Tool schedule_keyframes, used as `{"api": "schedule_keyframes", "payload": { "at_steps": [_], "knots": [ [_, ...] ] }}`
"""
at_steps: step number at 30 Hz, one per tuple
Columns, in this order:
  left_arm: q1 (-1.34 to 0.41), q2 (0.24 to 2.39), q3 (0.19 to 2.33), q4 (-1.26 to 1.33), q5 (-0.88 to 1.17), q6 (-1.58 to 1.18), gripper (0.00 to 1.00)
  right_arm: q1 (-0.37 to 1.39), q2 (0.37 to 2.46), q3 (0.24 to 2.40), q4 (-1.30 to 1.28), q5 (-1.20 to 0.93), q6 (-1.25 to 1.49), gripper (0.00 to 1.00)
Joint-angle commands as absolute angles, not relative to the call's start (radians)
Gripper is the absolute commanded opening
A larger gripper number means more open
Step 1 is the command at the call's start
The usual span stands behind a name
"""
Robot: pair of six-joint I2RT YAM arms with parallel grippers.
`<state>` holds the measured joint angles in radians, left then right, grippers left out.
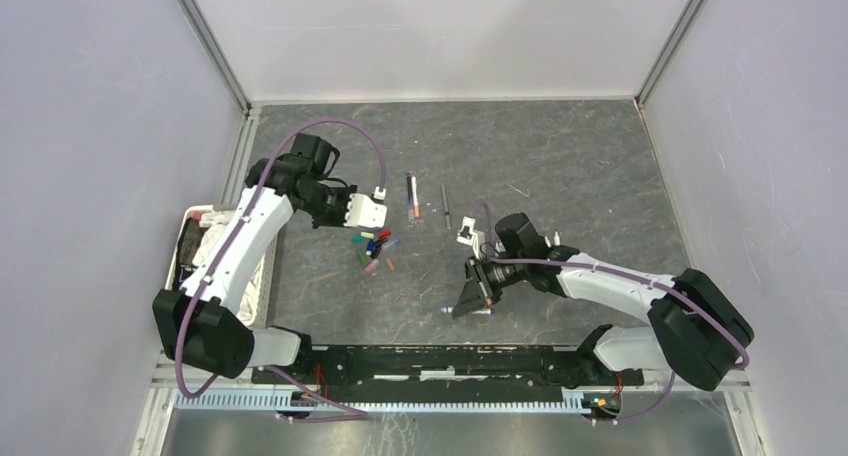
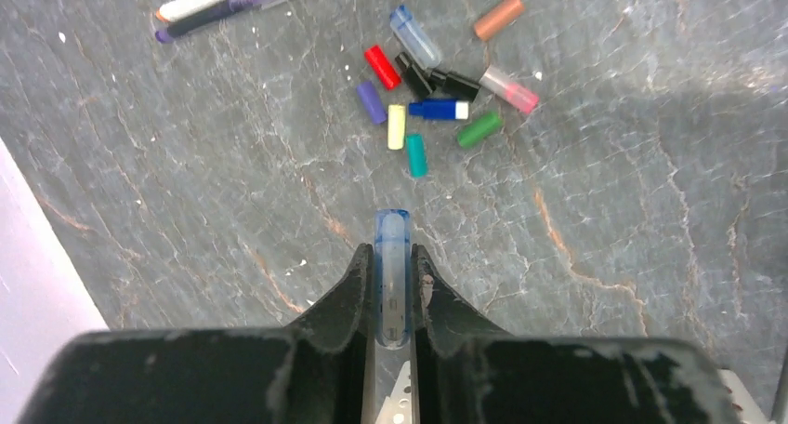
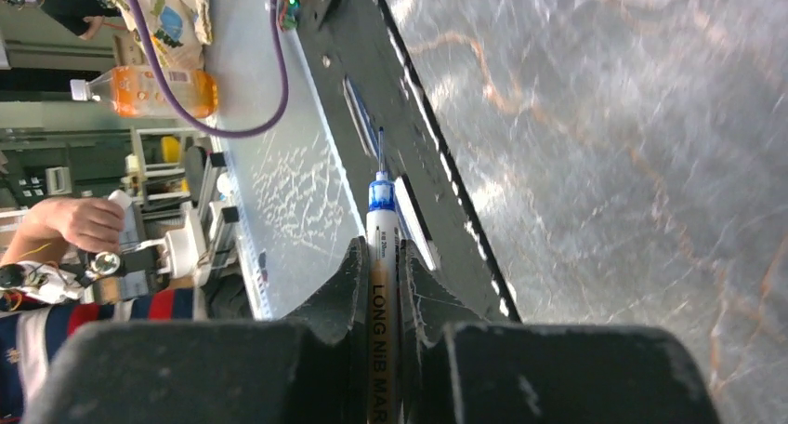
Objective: Open the pen caps
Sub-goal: Place the pen cap at the center of the board.
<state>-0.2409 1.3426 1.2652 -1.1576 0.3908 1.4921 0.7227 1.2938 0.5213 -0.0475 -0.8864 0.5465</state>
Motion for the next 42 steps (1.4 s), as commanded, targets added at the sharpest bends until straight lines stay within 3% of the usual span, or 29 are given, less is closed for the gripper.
{"api": "schedule_keyframes", "payload": {
  "at_steps": [1,7,11,16,21,31,42],
  "knots": [
    [-0.265,1.311,1.239,-1.125,0.477,1.381,0.02,0.713,1.265,0.605,-0.057,-0.830,0.487,0.00],
    [-0.265,1.400,1.157,-0.956,0.520,1.177,0.02,0.684,1.174,0.666,-0.169,-0.380,0.414,0.00],
    [-0.267,1.488,1.156,-0.775,0.507,0.980,0.17,0.681,1.034,0.603,-0.131,-0.020,0.406,0.00],
    [-0.298,1.638,1.201,-0.639,0.442,0.826,0.21,0.683,0.948,0.477,-0.036,0.235,0.462,0.00],
    [-0.313,1.802,1.257,-0.606,0.410,0.821,0.23,0.681,0.973,0.449,-0.032,0.311,0.491,0.00],
    [-0.355,1.891,1.245,-0.549,0.378,0.836,0.23,0.680,1.043,0.466,-0.062,0.411,0.513,0.00],
    [-0.358,1.769,1.301,-0.627,0.372,0.863,0.63,0.680,1.203,0.556,-0.014,0.341,0.474,0.00]
  ]
}}
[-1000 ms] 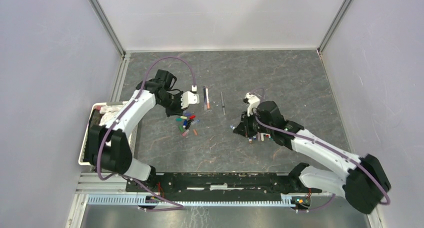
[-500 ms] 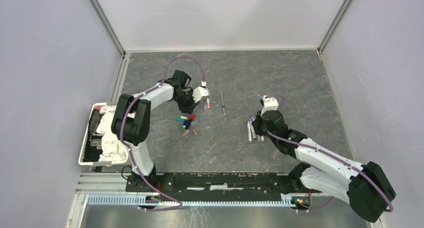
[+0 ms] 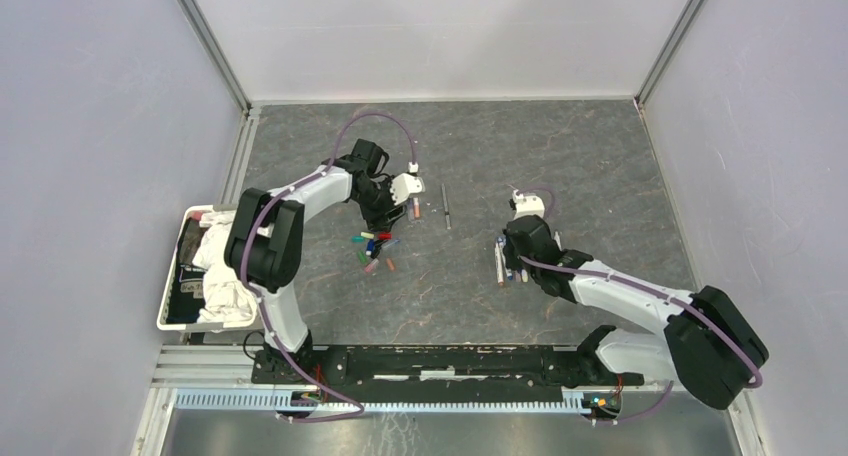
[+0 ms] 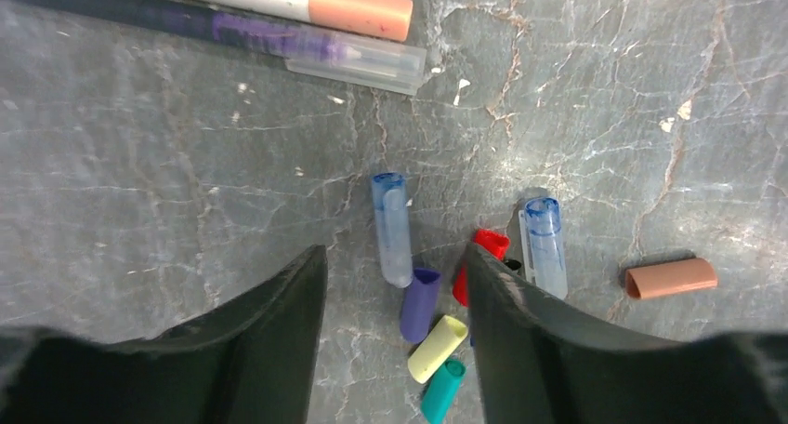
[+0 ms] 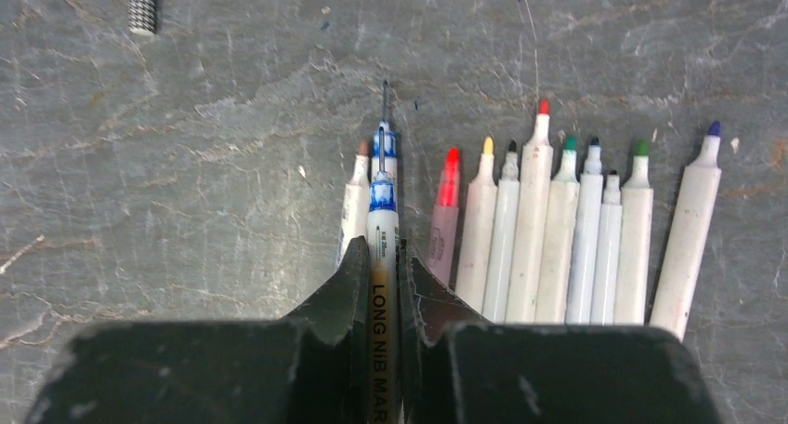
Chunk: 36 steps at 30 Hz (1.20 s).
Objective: Open the pen caps
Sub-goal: Place the pen cap at the center of the board, then place the pen at the center of the board.
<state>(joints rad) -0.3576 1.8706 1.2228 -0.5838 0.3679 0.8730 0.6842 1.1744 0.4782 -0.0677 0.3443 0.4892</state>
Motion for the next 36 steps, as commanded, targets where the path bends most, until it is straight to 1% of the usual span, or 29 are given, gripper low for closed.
{"api": "schedule_keyframes", "payload": {
  "at_steps": [1,2,3,4,7,9,11,13,14,15,18,23,27,31,34,36],
  "knots": [
    [-0.358,1.749,1.323,-0.637,0.366,0.850,0.72,0.681,1.218,0.567,-0.011,0.339,0.468,0.00],
    [-0.358,1.730,1.348,-0.648,0.356,0.833,0.91,0.680,1.231,0.577,-0.008,0.339,0.464,0.00],
    [-0.358,1.711,1.382,-0.664,0.338,0.814,0.99,0.681,1.244,0.586,-0.007,0.341,0.460,0.00],
    [-0.357,1.699,1.408,-0.684,0.307,0.790,1.00,0.681,1.253,0.592,-0.008,0.345,0.452,0.00],
    [-0.346,1.675,1.567,-0.770,0.231,0.722,1.00,0.681,1.288,0.607,-0.007,0.386,0.436,0.00],
    [-0.326,1.631,1.611,-0.799,0.214,0.716,1.00,0.680,1.307,0.606,0.006,0.411,0.424,0.00],
    [-0.302,1.560,1.584,-0.695,0.161,0.679,1.00,0.678,1.319,0.599,0.040,0.422,0.414,0.00],
    [-0.289,1.480,1.498,-0.521,0.016,0.623,1.00,0.678,1.332,0.591,0.058,0.425,0.408,0.00],
    [-0.268,1.444,1.456,-0.463,-0.025,0.611,1.00,0.677,1.338,0.589,0.064,0.425,0.404,0.00],
    [-0.240,1.418,1.426,-0.422,-0.021,0.584,1.00,0.677,1.343,0.586,0.074,0.423,0.401,0.00],
    [-0.146,1.386,1.398,-0.434,0.126,0.510,1.00,0.676,1.361,0.581,0.091,0.420,0.389,0.00],
    [-0.137,1.438,1.396,-0.601,0.294,0.474,1.00,0.662,1.383,0.552,0.126,0.417,0.366,0.00],
    [-0.138,1.375,1.252,-0.536,0.413,0.428,1.00,0.649,1.387,0.522,0.156,0.411,0.354,0.00],
    [-0.143,1.330,1.196,-0.526,0.446,0.404,1.00,0.634,1.393,0.500,0.172,0.405,0.349,0.01],
    [-0.143,1.310,1.172,-0.530,0.449,0.403,1.00,0.631,1.401,0.491,0.185,0.387,0.355,0.04],
    [-0.143,1.303,1.168,-0.540,0.455,0.403,1.00,0.632,1.407,0.490,0.192,0.368,0.361,0.08]
  ]
}}
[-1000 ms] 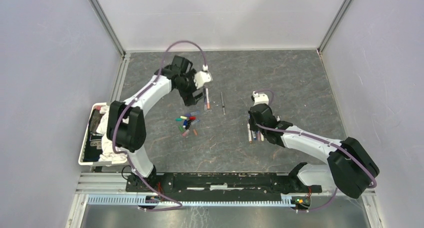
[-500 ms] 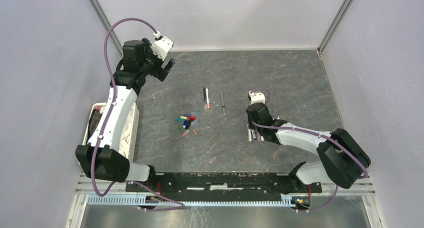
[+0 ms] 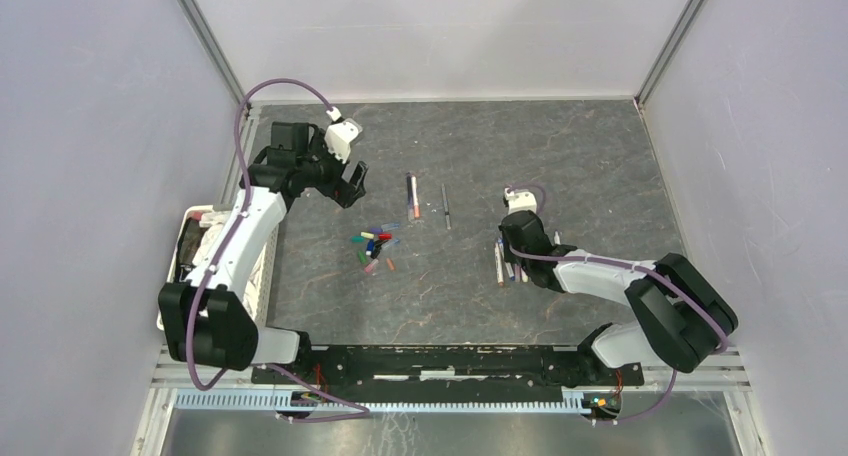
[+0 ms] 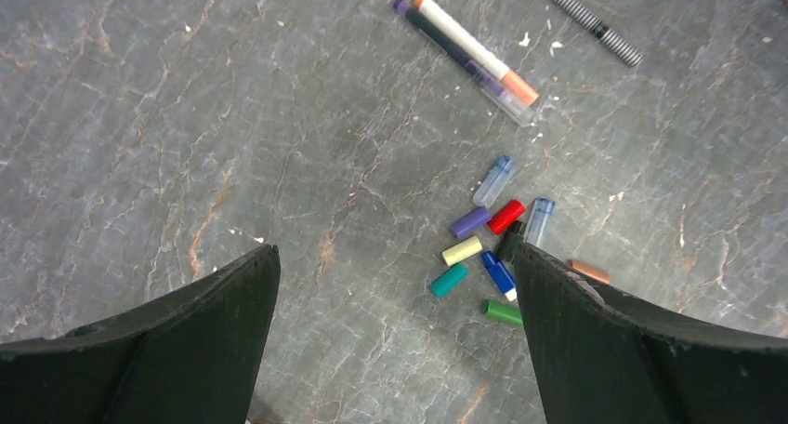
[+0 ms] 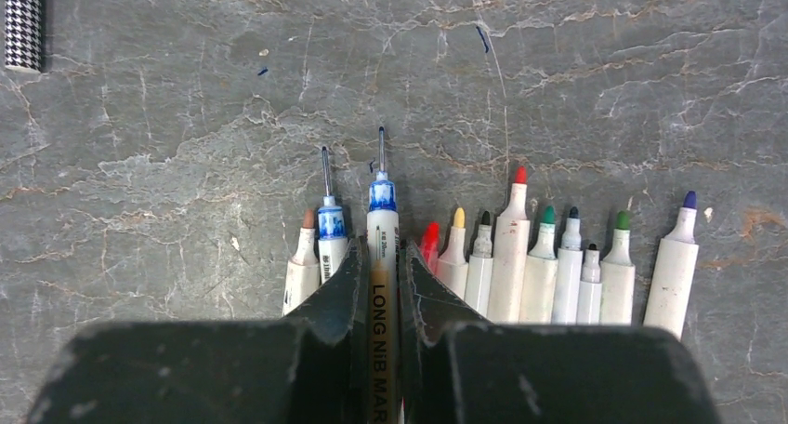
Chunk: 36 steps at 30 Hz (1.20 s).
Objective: Open the pen caps
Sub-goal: Place the pen at the center of the board, then pick up the pen from the center of the board.
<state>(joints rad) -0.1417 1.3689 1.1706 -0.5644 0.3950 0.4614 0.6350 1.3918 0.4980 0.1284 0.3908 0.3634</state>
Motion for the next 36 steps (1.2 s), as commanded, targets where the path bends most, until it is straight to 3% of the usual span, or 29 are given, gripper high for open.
{"api": "schedule_keyframes", "payload": {
  "at_steps": [1,5,11,22,29,32,34,36],
  "knots": [
    [-0.143,1.305,1.169,-0.545,0.452,0.399,1.00,0.631,1.411,0.492,0.194,0.360,0.365,0.10],
    [-0.143,1.346,1.193,-0.592,0.446,0.385,1.00,0.631,1.420,0.501,0.181,0.336,0.394,0.25],
    [-0.144,1.345,1.162,-0.581,0.436,0.399,1.00,0.631,1.393,0.494,0.163,0.319,0.431,0.36],
    [-0.160,1.352,1.147,-0.571,0.424,0.404,1.00,0.630,1.280,0.489,0.096,0.312,0.510,0.28],
    [-0.160,1.378,1.173,-0.565,0.423,0.379,1.00,0.630,1.304,0.752,-0.091,0.395,0.480,0.30],
    [-0.158,1.386,1.192,-0.590,0.416,0.387,1.00,0.632,1.389,0.884,-0.101,0.361,0.440,0.38],
    [-0.151,1.391,1.204,-0.615,0.436,0.389,1.00,0.632,1.479,0.980,-0.100,0.323,0.411,0.51],
    [-0.140,1.405,1.216,-0.642,0.469,0.396,1.00,0.633,1.578,1.078,-0.118,0.282,0.392,0.59]
  ]
}}
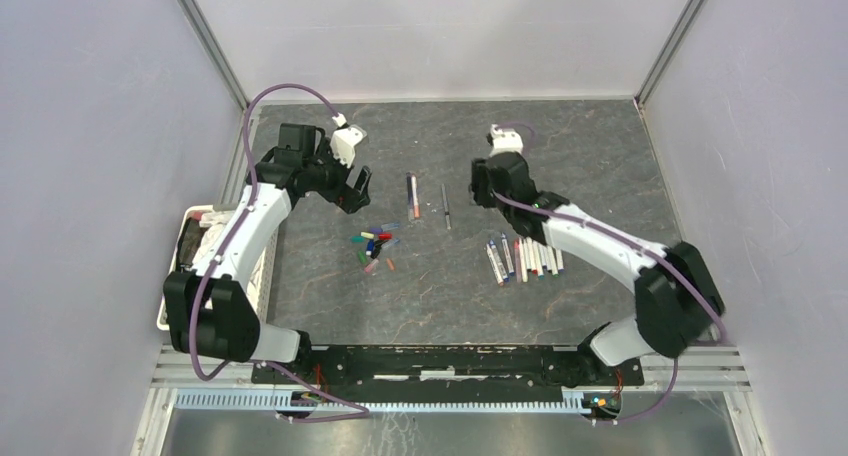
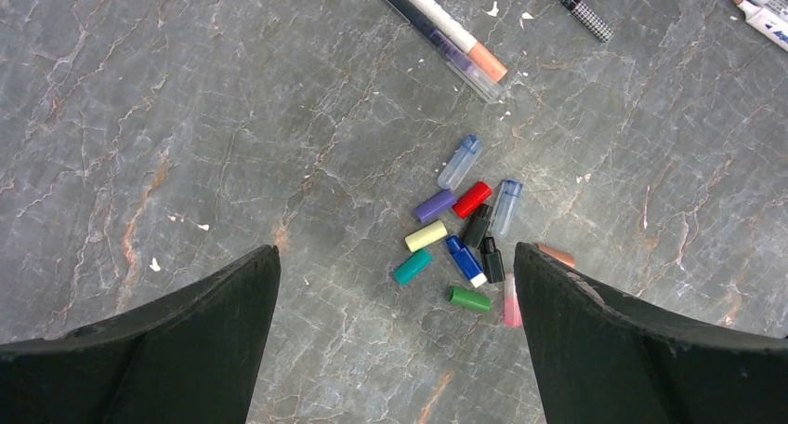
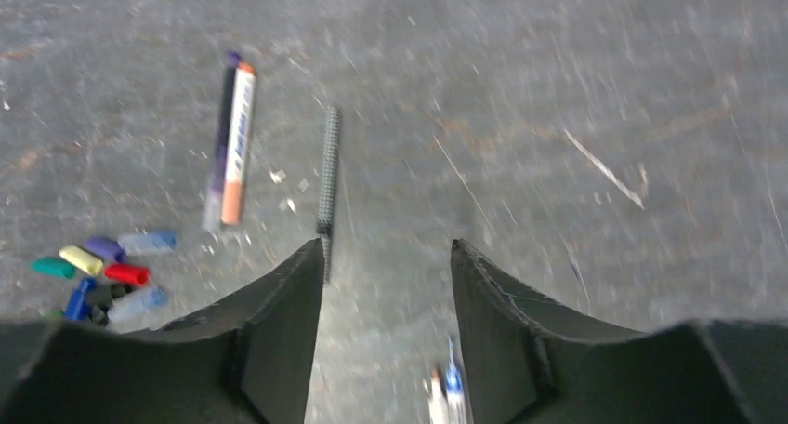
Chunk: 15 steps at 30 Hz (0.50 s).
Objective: Open the pen caps
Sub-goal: Pick up the pen from the center of the board.
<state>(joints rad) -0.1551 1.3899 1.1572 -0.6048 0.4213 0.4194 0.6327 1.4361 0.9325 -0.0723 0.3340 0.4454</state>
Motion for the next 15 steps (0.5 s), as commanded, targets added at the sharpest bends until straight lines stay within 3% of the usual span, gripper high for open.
{"api": "schedule_keyframes", "payload": {
  "at_steps": [1,4,8,12,15],
  "knots": [
    [-0.134,1.416,1.221,-0.650,0.476,0.401,1.00,0.635,1.623,1.128,-0.128,0.269,0.384,0.60],
    [-0.119,1.447,1.229,-0.659,0.480,0.396,1.00,0.649,1.776,1.267,-0.168,0.237,0.369,0.59],
    [-0.115,1.445,1.222,-0.668,0.485,0.400,1.00,0.669,1.935,1.397,-0.223,0.244,0.345,0.50],
    [-0.115,1.431,1.207,-0.677,0.493,0.423,1.00,0.674,2.022,1.442,-0.222,0.224,0.338,0.48],
    [-0.114,1.438,1.200,-0.679,0.490,0.431,1.00,0.678,2.048,1.448,-0.215,0.216,0.341,0.41]
  ]
}}
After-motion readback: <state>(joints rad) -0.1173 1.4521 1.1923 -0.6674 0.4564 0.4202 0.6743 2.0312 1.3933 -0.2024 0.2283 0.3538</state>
